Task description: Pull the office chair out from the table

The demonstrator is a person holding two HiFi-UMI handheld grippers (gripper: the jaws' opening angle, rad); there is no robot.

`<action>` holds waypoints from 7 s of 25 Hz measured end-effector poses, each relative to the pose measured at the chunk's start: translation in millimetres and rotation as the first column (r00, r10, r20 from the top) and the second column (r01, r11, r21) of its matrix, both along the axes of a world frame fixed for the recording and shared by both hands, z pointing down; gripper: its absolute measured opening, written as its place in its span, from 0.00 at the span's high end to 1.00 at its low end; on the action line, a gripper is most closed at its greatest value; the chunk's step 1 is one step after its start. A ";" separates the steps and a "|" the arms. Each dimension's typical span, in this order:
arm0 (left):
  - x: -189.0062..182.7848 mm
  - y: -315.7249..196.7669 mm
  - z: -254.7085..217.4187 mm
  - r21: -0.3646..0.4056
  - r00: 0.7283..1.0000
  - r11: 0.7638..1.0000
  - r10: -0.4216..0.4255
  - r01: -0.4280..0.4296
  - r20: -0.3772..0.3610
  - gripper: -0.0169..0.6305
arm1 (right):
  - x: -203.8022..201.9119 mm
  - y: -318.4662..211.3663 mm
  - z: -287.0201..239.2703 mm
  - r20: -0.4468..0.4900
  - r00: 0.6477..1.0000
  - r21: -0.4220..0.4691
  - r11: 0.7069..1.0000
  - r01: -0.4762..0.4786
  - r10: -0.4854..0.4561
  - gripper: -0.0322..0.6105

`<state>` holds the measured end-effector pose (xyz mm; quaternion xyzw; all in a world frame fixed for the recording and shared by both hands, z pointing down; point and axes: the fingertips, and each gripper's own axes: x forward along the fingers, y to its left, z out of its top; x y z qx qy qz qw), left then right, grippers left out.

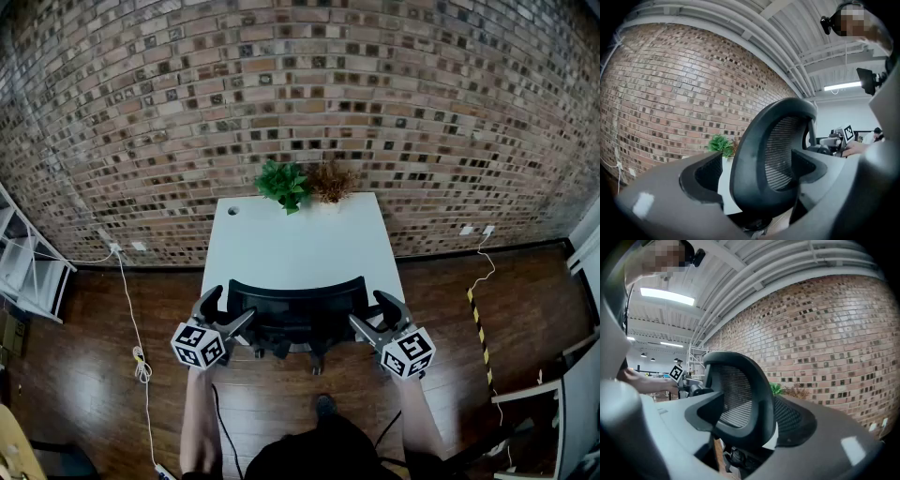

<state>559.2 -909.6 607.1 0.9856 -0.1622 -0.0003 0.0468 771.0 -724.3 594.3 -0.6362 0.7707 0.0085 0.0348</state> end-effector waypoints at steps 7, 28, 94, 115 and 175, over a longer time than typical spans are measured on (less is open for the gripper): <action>43.6 -59.4 30.0 -0.014 0.995 0.994 0.105 -0.105 0.000 0.12 | 11.1 -90.3 23.5 -0.068 0.989 0.046 0.990 0.135 -0.131 0.45; 51.2 -25.5 81.0 -0.086 0.909 0.907 0.416 -0.413 0.026 0.43 | -16.4 -94.5 86.5 0.082 0.802 0.007 0.805 0.593 -0.592 0.74; -382.8 594.2 -115.9 -0.008 0.929 0.929 0.371 -0.371 -0.010 0.36 | -444.8 539.1 -88.8 0.149 0.834 0.038 0.846 0.532 -0.531 0.73; -401.3 783.3 -81.7 0.057 0.985 0.984 0.169 -0.167 -0.036 0.29 | -445.9 739.1 -92.3 -0.036 0.884 0.186 0.866 0.465 -0.467 0.68; -763.8 1254.7 -175.7 0.309 0.883 0.951 0.149 -0.005 -0.446 0.89 | -810.8 1192.7 -107.9 -0.072 0.994 0.136 0.988 -0.077 0.087 0.95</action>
